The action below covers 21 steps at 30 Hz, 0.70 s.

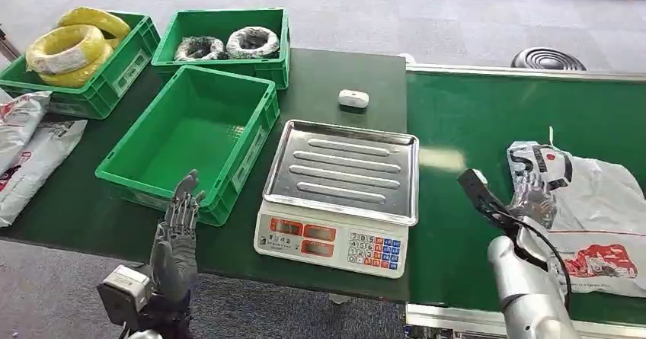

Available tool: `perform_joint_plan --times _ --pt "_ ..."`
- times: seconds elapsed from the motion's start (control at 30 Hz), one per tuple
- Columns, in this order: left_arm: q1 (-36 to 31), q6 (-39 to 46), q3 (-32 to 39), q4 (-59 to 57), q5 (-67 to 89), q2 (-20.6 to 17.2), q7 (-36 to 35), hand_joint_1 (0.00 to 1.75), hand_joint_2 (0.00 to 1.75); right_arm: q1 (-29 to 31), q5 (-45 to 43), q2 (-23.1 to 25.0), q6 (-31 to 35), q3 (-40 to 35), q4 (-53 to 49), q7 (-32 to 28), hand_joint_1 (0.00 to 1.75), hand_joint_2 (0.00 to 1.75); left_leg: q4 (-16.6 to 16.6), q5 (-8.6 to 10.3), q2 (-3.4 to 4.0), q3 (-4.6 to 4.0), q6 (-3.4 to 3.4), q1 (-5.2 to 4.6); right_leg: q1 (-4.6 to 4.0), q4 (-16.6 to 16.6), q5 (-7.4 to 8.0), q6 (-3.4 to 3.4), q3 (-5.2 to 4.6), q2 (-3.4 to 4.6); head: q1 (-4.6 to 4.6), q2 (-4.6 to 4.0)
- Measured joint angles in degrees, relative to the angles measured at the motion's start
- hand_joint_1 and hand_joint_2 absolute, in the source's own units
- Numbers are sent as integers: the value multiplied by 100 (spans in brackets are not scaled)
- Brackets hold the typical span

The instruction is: Moved the parcel from conveyor to table for the left to box.

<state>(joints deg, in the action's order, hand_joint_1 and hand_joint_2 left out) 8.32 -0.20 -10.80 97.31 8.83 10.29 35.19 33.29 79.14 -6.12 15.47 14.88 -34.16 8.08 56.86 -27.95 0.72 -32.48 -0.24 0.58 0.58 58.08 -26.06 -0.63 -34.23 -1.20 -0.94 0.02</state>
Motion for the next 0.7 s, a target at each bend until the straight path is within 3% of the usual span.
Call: perform_joint_plan --times 0.1,0.17,0.53,0.7 --pt "65 2 18 94 17 24 -9 0 0 27 770 -48 -74 -91 -138 994 0 175 1 0 -2 0 0 -1 2 0 0 0 0 -2 -2 0" --pt "73 15 22 125 24 35 -20 0 0 110 781 -129 -265 -164 -147 1209 0 175 1 0 -5 -1 0 -1 2 0 0 0 1 -4 0 0" --pt "80 22 81 151 26 33 -26 0 0 381 781 -433 -457 -275 219 1179 0 175 1 0 -3 1 0 -1 1 0 0 0 1 0 -2 0" --pt "54 22 114 160 24 42 -39 0 0 356 626 -391 -715 -59 332 593 0 175 1 0 -3 0 0 -1 1 0 0 0 0 -1 0 0"
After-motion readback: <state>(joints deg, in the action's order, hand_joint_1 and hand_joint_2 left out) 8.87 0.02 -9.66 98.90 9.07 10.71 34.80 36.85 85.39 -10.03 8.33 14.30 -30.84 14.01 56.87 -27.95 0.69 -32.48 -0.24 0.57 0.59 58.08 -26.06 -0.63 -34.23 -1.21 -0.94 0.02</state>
